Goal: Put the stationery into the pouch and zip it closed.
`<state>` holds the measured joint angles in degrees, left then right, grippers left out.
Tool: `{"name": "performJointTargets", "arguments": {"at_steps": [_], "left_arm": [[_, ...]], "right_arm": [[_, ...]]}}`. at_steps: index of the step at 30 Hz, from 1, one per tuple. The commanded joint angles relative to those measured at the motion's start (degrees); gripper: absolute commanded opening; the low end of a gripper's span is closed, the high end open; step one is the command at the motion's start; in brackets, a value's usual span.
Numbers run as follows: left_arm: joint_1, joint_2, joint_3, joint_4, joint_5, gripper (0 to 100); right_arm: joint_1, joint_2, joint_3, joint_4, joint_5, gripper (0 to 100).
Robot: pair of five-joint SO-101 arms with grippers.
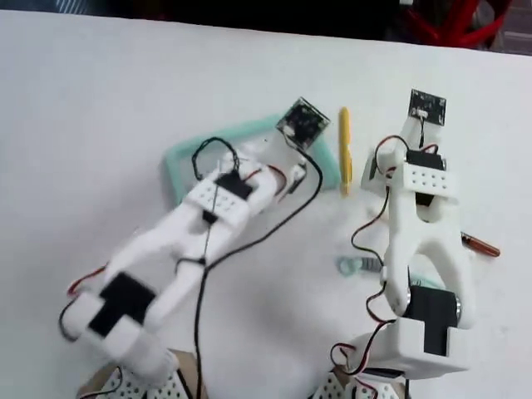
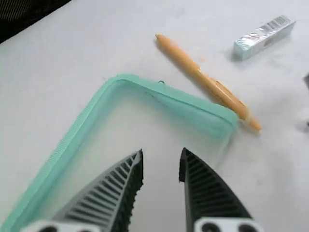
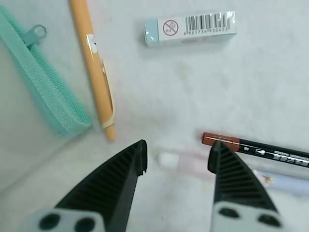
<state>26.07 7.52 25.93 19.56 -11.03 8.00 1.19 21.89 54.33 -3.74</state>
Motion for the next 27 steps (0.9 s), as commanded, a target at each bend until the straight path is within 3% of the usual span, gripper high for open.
{"name": "performJointTargets", "arguments": {"at_steps": [1, 8, 15, 23, 27], "left_arm": [[-2.51, 6.64, -7.82, 1.32, 0.70, 13], [-1.98, 16.40, -22.77, 24.35, -11.78, 10], [0.57, 26.68, -36.57, 46.68, -33.14, 8], [4.97, 37.93, -53.27, 71.03, -41.58, 6], [7.60, 38.46, -52.84, 76.40, -44.13, 6]], "right_arm": [[0.40, -0.40, 0.35, -1.63, -0.26, 20.8], [0.40, -0.40, 1.05, -2.77, -0.09, 20.8], [0.40, -0.40, 1.05, -2.77, 0.00, 20.8], [0.40, -0.40, 1.05, -2.33, 0.00, 20.7], [0.40, -0.40, 1.05, -2.33, 0.00, 20.7]]}}
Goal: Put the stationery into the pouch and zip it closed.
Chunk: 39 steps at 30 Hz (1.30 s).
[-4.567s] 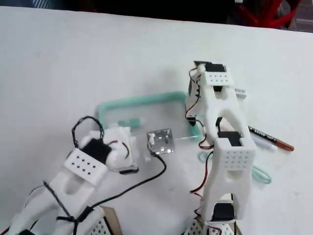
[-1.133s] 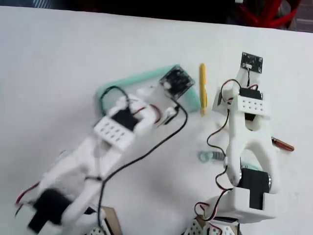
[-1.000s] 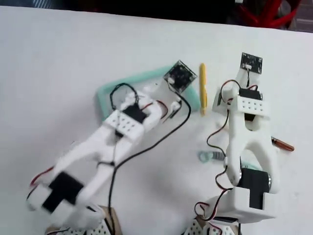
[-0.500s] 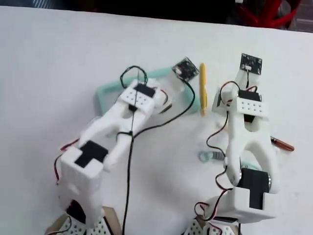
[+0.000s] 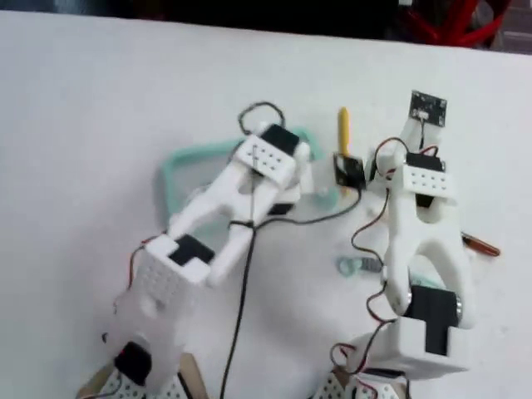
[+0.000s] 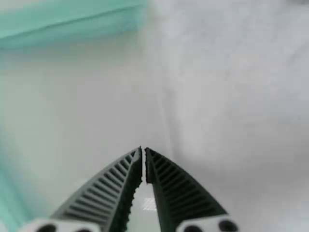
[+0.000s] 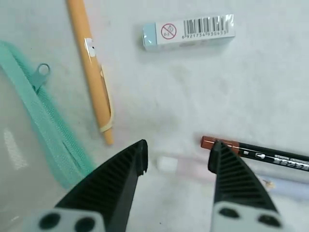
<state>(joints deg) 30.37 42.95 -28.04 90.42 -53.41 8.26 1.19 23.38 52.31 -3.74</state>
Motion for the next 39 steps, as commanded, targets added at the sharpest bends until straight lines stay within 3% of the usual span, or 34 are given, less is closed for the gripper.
{"name": "performJointTargets", "arguments": {"at_steps": [1, 5, 12, 19, 21, 24, 28, 30, 39], "left_arm": [[4.09, 2.51, 2.20, 6.33, -2.29, 6], [8.22, -2.68, 9.85, 7.21, -3.69, 6], [14.11, -22.46, 29.27, -1.67, -3.87, 6], [10.95, -41.89, 36.75, -6.68, 1.93, 6], [7.78, -46.11, 36.84, -10.81, 5.89, 6], [3.74, -48.92, 38.59, -22.33, 17.85, 7], [4.53, -48.92, 46.59, -33.93, 37.45, 25], [4.70, -48.92, 50.73, -36.75, 41.85, 34], [-0.13, -45.14, 55.30, -50.99, 28.48, 33]], "right_arm": [[0.13, -0.40, -0.44, -0.31, 0.00, 20.7], [0.13, -0.40, -0.44, -0.31, 0.00, 20.6], [0.13, -0.48, -0.44, -0.22, 0.00, 20.6], [0.57, -1.01, -0.44, -0.22, 0.00, 20.6], [1.27, -1.01, -0.62, -0.22, -0.18, 20.6], [4.53, -1.10, -1.23, -0.22, -0.53, 20.5], [8.48, -0.57, -3.78, 1.71, -4.48, 20.7], [8.75, -0.48, -3.69, 1.71, -4.40, 20.8], [8.57, -0.48, -3.60, 1.71, -3.87, 20.8]]}}
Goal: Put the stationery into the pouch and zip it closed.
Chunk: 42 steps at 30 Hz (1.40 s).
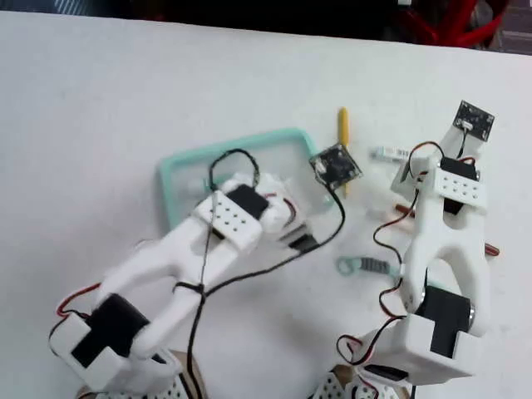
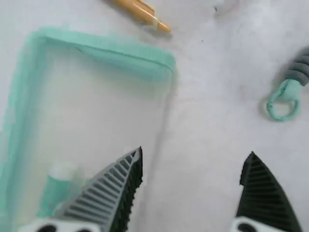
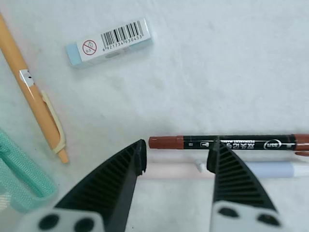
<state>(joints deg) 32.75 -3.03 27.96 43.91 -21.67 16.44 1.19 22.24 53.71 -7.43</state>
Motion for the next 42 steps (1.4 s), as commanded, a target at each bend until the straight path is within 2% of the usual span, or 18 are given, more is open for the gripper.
{"name": "performJointTargets", "arguments": {"at_steps": [1, 10, 13, 16, 21, 26, 30, 37, 42], "left_arm": [[-3.03, 2.95, -1.58, -4.92, -3.96, 33], [-3.38, 19.82, -15.30, -4.57, -4.40, 31], [-3.38, 23.69, -19.08, -1.41, -8.79, 31], [-3.47, 27.30, -22.86, 3.78, -14.33, 30], [-3.30, 34.07, -33.67, 17.05, -24.00, 21], [-2.59, 43.82, -48.97, 29.45, -26.37, 16], [-0.92, 50.15, -58.02, 37.80, -32.09, 5], [-0.66, 53.85, -64.00, 41.67, -32.18, 2], [0.48, 52.70, -64.53, 41.76, -28.48, 2]], "right_arm": [[0.40, -0.48, -2.46, 0.31, 0.09, 20.8], [-1.36, -0.48, -2.46, 0.40, 0.53, 20.7], [-1.36, -0.48, -2.46, 0.40, 0.53, 20.7], [-1.36, -0.48, -2.46, 0.40, 0.53, 20.7], [-1.45, -0.48, -2.46, 0.48, 0.53, 20.7], [-1.45, -0.48, -2.46, 0.48, 0.53, 20.6], [-1.45, -0.48, -2.55, 1.27, 1.41, 20.6], [-1.36, -0.48, -2.64, 1.27, 2.20, 20.5], [-1.10, -0.48, -2.73, 1.27, 2.29, 20.5]]}}
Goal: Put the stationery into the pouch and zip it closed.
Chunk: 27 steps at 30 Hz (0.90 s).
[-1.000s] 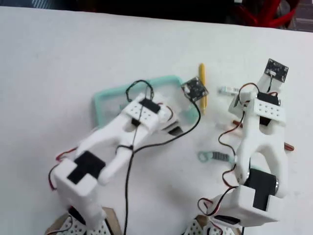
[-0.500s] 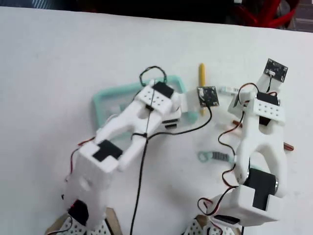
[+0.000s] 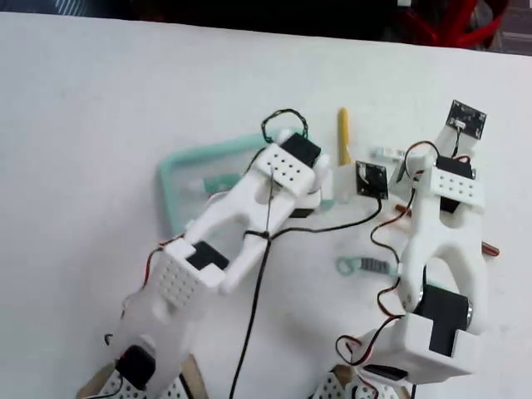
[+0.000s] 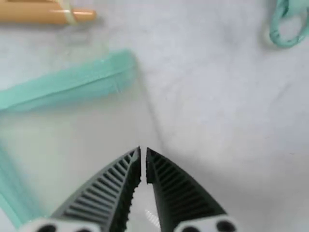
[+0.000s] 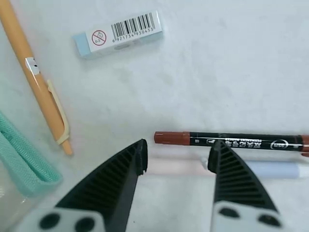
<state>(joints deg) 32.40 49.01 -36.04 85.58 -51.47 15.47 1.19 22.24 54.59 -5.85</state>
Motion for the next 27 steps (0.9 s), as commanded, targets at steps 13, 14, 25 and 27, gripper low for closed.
{"name": "performJointTargets", "arguments": {"at_steps": [13, 14, 25, 27], "left_arm": [[2.86, -7.16, -0.18, -20.13, 33.23, 20], [2.95, -6.81, -0.70, -21.89, 39.03, 22], [2.95, -0.57, -0.79, -33.41, 40.62, 23], [2.51, 1.27, -0.62, -33.23, 36.66, 23]], "right_arm": [[7.96, -1.01, -3.60, 0.22, -6.42, 20.4], [8.13, -1.01, -3.60, 0.22, -6.51, 20.4], [9.54, -1.01, -3.78, 0.04, -6.51, 20.4], [9.54, -1.01, -3.78, 0.04, -6.51, 20.4]]}}
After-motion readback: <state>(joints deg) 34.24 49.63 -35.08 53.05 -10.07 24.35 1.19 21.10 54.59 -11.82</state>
